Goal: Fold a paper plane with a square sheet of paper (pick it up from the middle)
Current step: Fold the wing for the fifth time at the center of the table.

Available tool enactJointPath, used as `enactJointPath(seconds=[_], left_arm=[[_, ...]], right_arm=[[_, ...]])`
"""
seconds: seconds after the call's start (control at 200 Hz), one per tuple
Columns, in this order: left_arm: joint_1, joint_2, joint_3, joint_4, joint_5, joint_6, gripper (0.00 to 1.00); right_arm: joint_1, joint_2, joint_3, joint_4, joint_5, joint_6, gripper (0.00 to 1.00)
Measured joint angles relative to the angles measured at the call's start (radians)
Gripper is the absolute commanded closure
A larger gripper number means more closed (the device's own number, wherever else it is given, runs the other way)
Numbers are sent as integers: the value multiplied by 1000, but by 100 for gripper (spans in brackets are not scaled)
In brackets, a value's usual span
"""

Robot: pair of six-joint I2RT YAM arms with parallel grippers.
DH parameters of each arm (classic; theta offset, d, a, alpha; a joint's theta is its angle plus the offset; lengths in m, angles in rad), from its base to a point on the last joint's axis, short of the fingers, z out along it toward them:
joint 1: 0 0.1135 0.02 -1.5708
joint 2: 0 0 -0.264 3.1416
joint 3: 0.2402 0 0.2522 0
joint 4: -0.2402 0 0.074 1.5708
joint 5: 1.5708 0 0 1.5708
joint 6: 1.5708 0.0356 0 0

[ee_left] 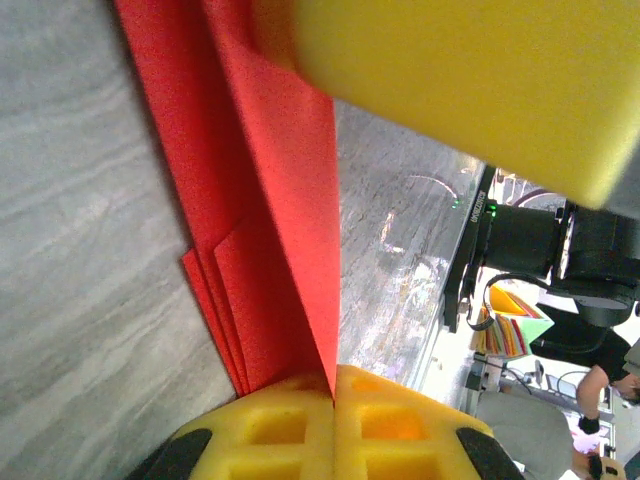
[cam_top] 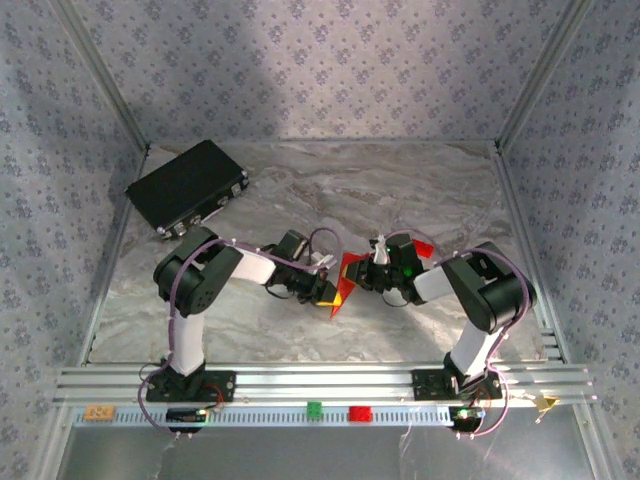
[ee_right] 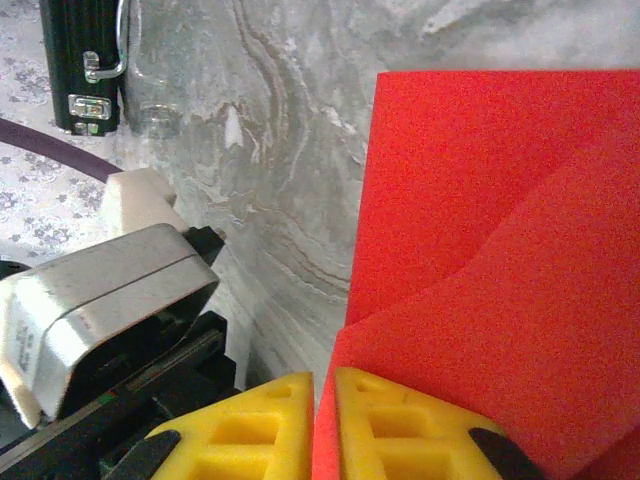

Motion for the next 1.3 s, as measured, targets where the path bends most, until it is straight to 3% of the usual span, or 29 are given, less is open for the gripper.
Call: enactJointPath(seconds=[0.085, 0.27, 0.375, 0.525, 0.69, 1.129, 1.299], left_arm=[[2, 1, 2, -5, 2, 0, 100], [3, -5, 5, -12, 10, 1, 83], [0, -21, 5, -24, -2, 3, 82], [1, -45, 5, -70, -50, 18, 87], [0, -52, 6, -110, -83, 43, 99], [-2, -52, 51, -224, -108, 115, 90], [-3, -52, 61, -262, -118, 138, 100]], right_arm=[[-2, 8, 4, 2, 0, 7, 85], [-3, 14, 6, 3, 0, 26, 87], [-3, 15, 6, 0, 6, 33, 88], [-3, 15, 5, 0, 15, 45, 88], [-3, 14, 5, 0, 24, 57, 88], [19, -3, 6, -24, 78, 63, 89], [23, -7, 10, -39, 88, 68, 89]])
